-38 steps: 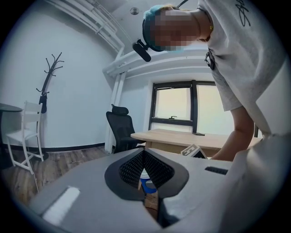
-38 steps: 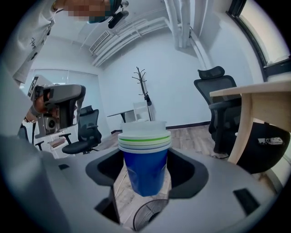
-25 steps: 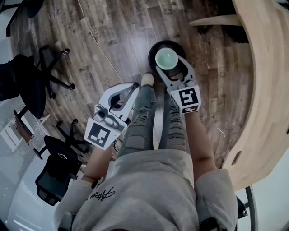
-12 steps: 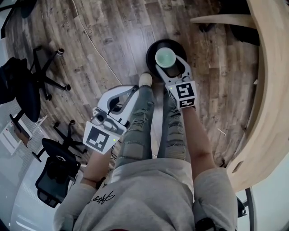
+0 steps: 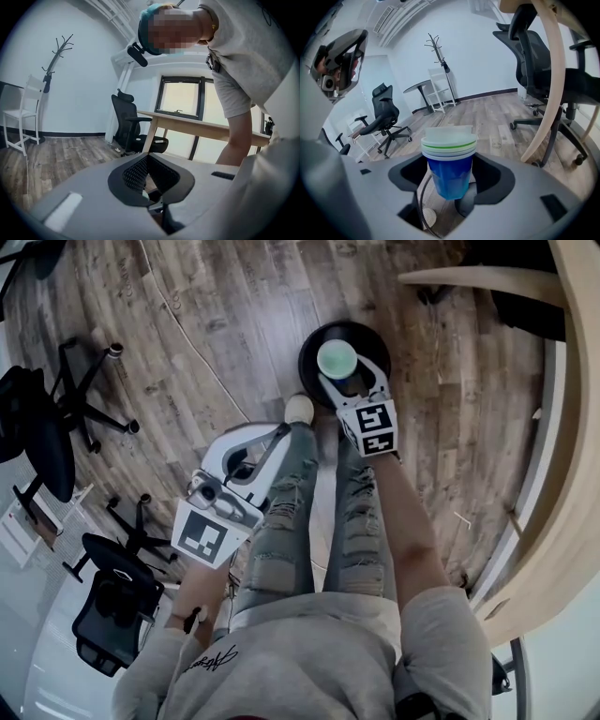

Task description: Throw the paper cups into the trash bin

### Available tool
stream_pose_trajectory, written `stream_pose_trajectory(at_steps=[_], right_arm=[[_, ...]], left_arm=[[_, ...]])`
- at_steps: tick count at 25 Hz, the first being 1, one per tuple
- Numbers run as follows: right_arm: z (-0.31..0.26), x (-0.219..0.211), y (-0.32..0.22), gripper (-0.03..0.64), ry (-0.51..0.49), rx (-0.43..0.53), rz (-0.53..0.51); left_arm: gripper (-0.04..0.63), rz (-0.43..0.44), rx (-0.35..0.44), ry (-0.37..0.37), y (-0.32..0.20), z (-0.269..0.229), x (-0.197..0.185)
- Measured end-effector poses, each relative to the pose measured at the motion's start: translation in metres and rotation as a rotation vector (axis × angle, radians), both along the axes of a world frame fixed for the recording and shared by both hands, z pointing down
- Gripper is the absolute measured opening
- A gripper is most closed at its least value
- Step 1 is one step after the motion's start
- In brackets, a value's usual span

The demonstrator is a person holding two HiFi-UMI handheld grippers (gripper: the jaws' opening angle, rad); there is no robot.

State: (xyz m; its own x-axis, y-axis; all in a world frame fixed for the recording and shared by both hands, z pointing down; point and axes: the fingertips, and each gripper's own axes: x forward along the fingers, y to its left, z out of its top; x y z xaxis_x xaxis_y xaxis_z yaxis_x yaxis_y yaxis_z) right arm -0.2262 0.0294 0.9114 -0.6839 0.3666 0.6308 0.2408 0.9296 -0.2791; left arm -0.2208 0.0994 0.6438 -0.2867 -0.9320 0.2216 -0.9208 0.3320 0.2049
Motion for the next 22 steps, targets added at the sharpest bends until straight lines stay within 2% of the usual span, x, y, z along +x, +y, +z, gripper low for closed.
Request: stream_pose_trajectory(at_steps=[10, 22], right_arm=[[0.073, 0.003, 0.004, 0.304, 0.111, 0.021, -0.038], [0.147, 0.007, -0.002, 0.304, 0.26, 0.11, -0.11]], left_arm=[[0.003, -0.001, -0.02, 0.033, 0.003, 0.037, 0.011], [0.003, 0.001, -0.01, 0.048, 0.009, 0.062, 0.012]])
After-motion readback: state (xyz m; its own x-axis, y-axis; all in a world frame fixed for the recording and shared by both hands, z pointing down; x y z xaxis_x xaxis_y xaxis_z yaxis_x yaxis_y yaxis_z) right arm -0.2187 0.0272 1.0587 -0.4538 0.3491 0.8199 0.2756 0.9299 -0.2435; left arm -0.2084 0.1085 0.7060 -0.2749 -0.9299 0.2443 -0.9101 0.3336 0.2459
